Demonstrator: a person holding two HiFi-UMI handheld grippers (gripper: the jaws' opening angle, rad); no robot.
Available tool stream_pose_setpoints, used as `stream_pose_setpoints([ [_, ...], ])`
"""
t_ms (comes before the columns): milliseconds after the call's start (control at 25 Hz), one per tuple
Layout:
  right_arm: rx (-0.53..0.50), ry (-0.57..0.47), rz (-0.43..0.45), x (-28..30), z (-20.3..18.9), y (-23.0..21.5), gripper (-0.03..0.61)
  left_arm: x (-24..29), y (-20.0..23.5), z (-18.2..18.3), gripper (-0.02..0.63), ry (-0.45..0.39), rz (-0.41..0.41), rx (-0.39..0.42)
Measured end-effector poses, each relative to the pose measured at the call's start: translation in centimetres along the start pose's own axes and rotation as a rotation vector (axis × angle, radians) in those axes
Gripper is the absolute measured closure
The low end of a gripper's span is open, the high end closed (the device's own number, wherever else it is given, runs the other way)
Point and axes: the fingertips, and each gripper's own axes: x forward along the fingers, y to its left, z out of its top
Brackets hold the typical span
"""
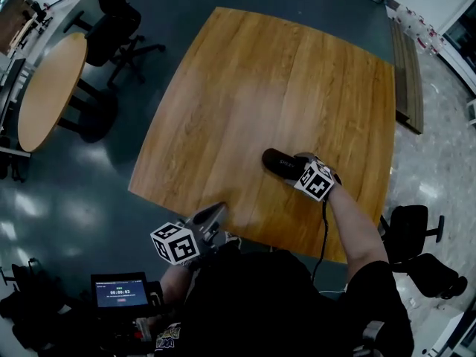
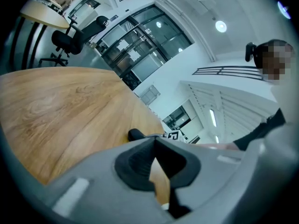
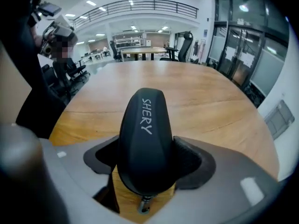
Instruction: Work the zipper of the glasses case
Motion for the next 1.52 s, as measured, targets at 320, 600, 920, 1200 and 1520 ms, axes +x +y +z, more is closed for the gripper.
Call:
stream_pose_setpoints([
  [320, -0.729, -0.218, -0.248, -10.9, 6.4, 4.7, 0.244, 3.1, -2.5, 1.7, 0.481, 0.18, -0.075, 0.329],
  [600, -1.198, -0.19, -0.368, -18.6, 11.1, 9.9, 0.245, 7.3, -11.1, -0.3, 0.296, 0.618, -0.41, 0.571],
  [920, -1.281, -0.16, -0.408, -21.6, 11.5, 12.1, 0.23, 9.4, -16.4, -4.7, 0.301, 0.792, -0.628, 0.602],
  [1200, -0.932, -0.417, -0.685, -29.4, 12.0, 9.0, 0.232, 9.4, -18.5, -1.4, 0.342, 0.508, -0.637, 0.551],
  [1520, 0.135, -0.898, -0.438, -35.3, 14.4, 5.6, 0.444, 10.0, -12.7, 4.6, 0.347, 0.175, 0.06, 1.44],
])
